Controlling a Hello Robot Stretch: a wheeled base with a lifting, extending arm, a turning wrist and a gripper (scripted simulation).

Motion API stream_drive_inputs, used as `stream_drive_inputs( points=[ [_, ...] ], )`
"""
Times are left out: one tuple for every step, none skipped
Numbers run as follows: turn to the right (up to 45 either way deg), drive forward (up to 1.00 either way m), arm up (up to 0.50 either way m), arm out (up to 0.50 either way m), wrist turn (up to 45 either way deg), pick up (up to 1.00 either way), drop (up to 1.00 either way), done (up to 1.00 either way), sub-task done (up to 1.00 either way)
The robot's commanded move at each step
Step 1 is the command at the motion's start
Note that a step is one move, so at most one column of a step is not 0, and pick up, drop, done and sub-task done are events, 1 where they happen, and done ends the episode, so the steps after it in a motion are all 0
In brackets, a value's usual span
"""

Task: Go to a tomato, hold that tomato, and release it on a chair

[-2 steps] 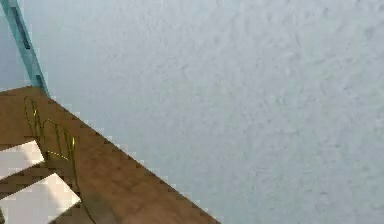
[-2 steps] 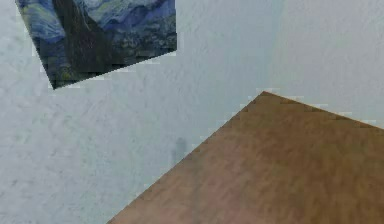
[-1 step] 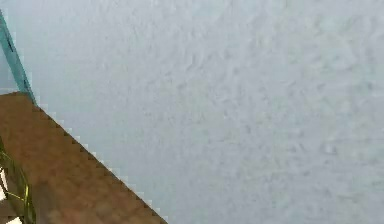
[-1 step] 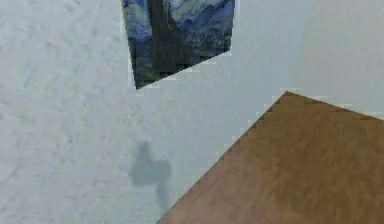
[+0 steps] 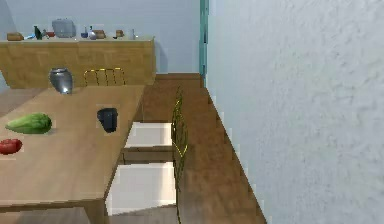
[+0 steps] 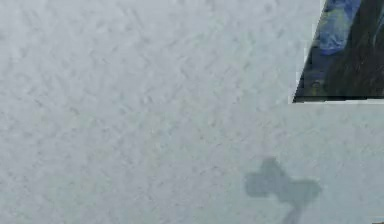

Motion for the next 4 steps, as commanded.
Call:
stream_drive_inputs(
  points=[
    [-30.0, 0.00, 0.00, 0.00, 0.0, 0.00, 0.00, 0.00, 0.00],
    [0.0, 0.55, 0.00, 0.00, 0.0, 0.00, 0.00, 0.00, 0.00],
    [-45.0, 0.00, 0.00, 0.00, 0.0, 0.00, 0.00, 0.00, 0.00],
    [-45.0, 0.00, 0.00, 0.00, 0.0, 0.00, 0.00, 0.00, 0.00]
  ],
)
